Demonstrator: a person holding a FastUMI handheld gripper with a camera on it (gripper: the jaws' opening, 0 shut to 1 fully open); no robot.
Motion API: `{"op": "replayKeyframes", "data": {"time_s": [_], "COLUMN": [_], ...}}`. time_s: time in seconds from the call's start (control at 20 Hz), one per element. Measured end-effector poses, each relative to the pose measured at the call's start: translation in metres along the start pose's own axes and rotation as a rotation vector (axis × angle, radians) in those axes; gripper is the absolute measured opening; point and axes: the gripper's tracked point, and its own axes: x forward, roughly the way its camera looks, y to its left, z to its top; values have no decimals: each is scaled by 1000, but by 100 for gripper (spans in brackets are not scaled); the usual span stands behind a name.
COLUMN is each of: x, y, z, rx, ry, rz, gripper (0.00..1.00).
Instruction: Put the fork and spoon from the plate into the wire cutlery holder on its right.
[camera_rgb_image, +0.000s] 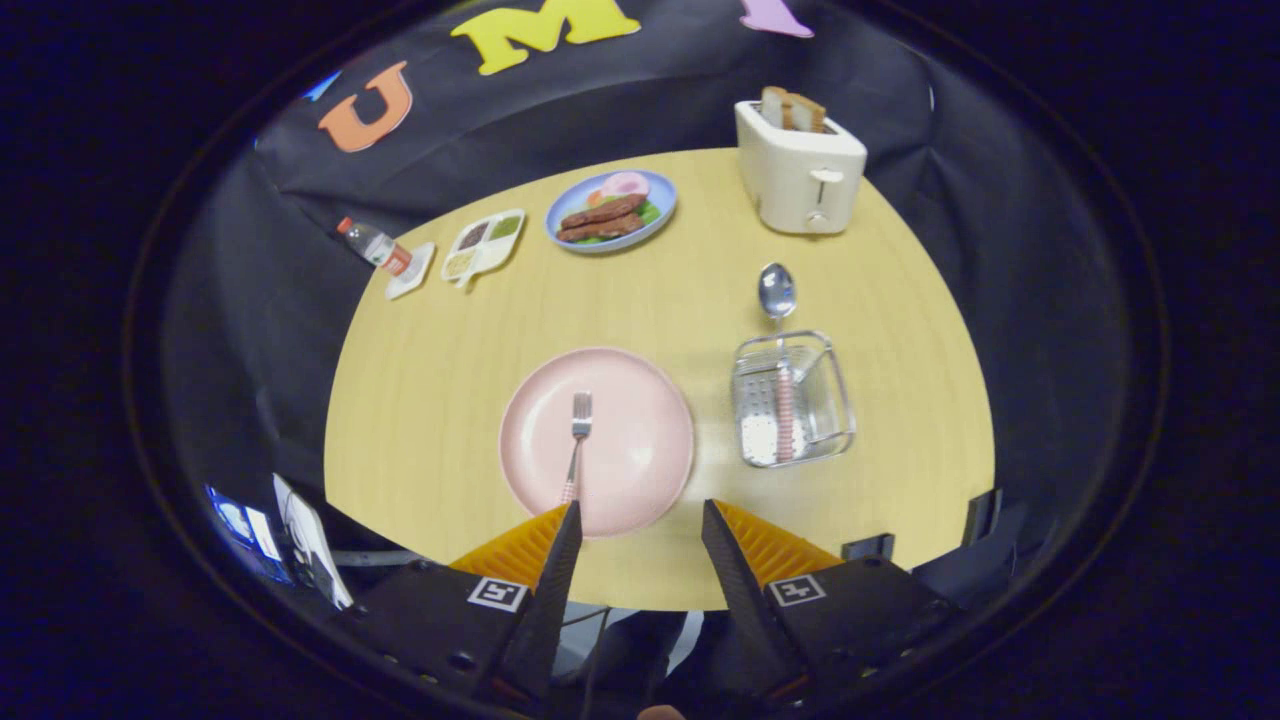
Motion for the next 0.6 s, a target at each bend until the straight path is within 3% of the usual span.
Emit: {"op": "replayKeyframes", "data": {"time_s": [0.3, 0.6], "x": [72, 111], "y": [55, 56], "z": [-26, -44], "rx": [2, 59], "ry": [97, 150], "rz": [3, -49], "gripper": [72, 72]}}
